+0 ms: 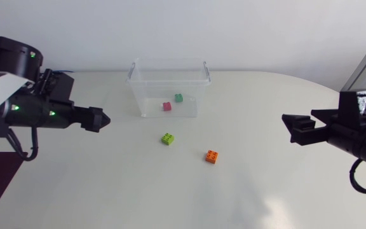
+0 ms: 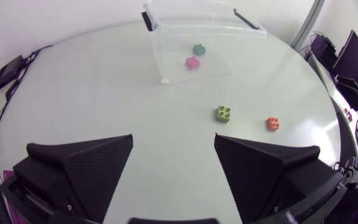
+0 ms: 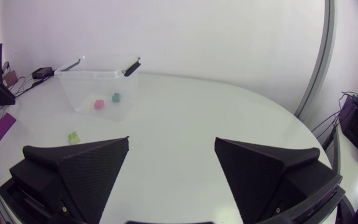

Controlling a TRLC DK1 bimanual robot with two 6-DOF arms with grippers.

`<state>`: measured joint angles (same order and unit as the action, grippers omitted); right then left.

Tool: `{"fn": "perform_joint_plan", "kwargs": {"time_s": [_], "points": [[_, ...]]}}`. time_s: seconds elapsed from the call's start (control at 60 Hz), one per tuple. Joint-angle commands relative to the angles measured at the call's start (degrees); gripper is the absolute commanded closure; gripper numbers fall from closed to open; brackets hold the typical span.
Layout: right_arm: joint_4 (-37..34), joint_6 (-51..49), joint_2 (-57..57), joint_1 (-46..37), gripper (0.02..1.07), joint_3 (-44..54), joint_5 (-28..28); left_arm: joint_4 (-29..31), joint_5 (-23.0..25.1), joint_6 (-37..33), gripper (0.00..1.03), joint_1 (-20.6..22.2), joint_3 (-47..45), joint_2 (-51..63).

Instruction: Place the duplo bricks in the container

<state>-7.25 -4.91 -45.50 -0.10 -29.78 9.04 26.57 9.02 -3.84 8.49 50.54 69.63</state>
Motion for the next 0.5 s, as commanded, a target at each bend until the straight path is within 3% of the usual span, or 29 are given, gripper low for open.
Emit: {"fn": "perform_joint_plan", "kwargs": {"time_s": [0.0,0.183,0.333,0.483], "points": [[-1.7,0.4,-4.4,0.3,0.07,-2.4,0.6,0.8,0.7,-4.7,0.13,1.3,3.2,4.1],[-6.7,0.0,-12.6,-1.9,0.07,-7.0,6.3,1.0,1.3,-11.6,0.13,4.5,6.3,9.7],[-8.5,-5.3,-16.9,-1.6,0.07,-9.1,6.4,-0.9,2.8,-13.5,0.05,5.9,8.3,16.7],[-11.8,-10.1,-20.0,0.7,0.07,-11.4,6.1,-1.5,3.4,-14.3,0.05,8.6,11.9,24.5]]}}
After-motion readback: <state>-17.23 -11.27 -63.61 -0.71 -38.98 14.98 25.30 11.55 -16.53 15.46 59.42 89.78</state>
